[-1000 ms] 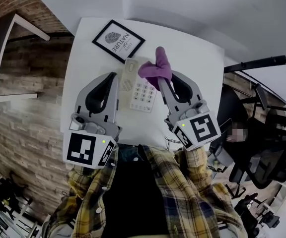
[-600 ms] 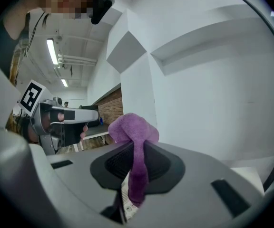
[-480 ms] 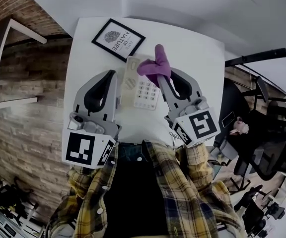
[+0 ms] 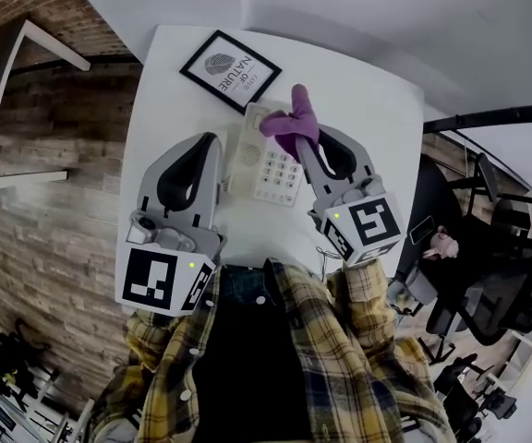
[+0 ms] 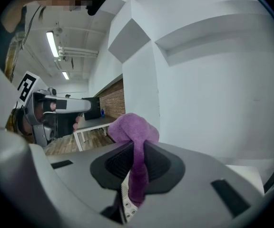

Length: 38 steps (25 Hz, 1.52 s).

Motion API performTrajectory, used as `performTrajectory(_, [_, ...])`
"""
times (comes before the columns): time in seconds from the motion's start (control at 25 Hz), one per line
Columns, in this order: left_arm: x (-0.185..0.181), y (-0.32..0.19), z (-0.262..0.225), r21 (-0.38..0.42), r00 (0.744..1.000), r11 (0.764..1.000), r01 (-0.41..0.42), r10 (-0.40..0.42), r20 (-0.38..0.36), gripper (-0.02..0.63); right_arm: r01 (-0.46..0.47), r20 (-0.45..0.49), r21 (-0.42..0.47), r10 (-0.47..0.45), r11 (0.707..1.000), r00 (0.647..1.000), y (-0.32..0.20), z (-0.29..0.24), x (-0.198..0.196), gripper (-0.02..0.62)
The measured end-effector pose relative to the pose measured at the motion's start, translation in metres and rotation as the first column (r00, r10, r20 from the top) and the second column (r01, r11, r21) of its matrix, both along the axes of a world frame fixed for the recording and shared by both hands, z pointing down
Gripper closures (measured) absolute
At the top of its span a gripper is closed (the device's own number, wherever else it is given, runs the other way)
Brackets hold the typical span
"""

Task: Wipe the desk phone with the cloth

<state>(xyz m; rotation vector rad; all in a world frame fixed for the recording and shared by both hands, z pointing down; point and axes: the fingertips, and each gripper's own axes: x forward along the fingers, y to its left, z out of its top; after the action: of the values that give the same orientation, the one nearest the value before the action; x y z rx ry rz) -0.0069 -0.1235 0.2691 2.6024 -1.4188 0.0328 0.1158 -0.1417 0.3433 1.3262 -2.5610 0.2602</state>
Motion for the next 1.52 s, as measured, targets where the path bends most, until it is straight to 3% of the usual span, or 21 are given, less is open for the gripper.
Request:
performTrajectory(0.4, [-0.016,0.005,0.012,-0.031,0.998,0.998,0.056,-0.056,-0.004,0.592,0.088,-0.089,-0.096,-0.096,0.992,0.991,-0.028,0.048,-0.023,0.534])
performTrajectory(0.96, [-0.030,0.006,0.023,-0.060,0.995,0.993,0.098,-0.099,-0.007,0.592,0.170,-0.243,-0.235,-0.227,0.957,0.943,-0.054,0.124,-0.044,0.534])
performTrajectory(1.2, [-0.030,0.005,0.023,-0.062,0.996,0.994,0.091,-0.092,-0.011,0.592,0.165,-0.305,-0.300,-0.258,0.940,0.917,-0.058,0.150,-0.050,0.535])
performTrajectory(1.52, [-0.028,0.002,0.026,-0.065,0.997,0.995,0.072,-0.074,-0.018,0.592,0.144,-0.290,-0.415,-0.281,0.898,0.915,-0.062,0.161,-0.055,0.535])
